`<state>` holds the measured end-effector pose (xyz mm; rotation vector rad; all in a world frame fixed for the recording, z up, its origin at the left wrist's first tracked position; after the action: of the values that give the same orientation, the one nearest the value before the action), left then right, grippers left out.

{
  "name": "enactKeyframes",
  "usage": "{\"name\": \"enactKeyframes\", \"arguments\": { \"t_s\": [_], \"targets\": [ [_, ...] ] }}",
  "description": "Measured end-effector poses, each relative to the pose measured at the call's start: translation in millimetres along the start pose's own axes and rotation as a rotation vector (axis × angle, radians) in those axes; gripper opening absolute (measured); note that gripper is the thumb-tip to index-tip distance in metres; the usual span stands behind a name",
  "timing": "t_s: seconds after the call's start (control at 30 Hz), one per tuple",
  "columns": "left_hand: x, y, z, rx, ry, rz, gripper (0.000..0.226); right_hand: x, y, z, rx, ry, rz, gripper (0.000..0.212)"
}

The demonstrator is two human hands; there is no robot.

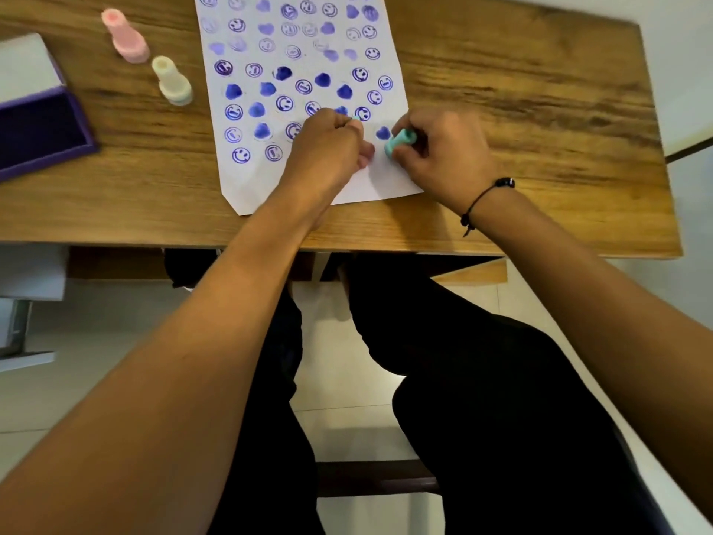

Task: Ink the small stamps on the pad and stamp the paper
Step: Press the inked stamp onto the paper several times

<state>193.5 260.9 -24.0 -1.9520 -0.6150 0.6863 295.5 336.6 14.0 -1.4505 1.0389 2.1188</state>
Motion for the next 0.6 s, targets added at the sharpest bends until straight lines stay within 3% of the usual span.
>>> {"name": "enactKeyframes", "arguments": {
  "t_s": [0.6],
  "targets": [
    [1.3,1.4,6.9,-0.042,0.003,-0.006,0.02,16.5,16.3,14.6,-0.197,0.215,-0.248,0.022]
  ]
}}
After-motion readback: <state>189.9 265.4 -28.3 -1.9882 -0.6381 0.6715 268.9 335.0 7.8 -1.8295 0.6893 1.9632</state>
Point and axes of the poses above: each hand's wrist, its own z-axis towards the middle knuckle, its own x-axis out of the palm, y = z × x, the point moved 6 cm from there along z, towards the middle knuckle, and after that the axes turned 12 degrees about -y, right-handed, at the moved point
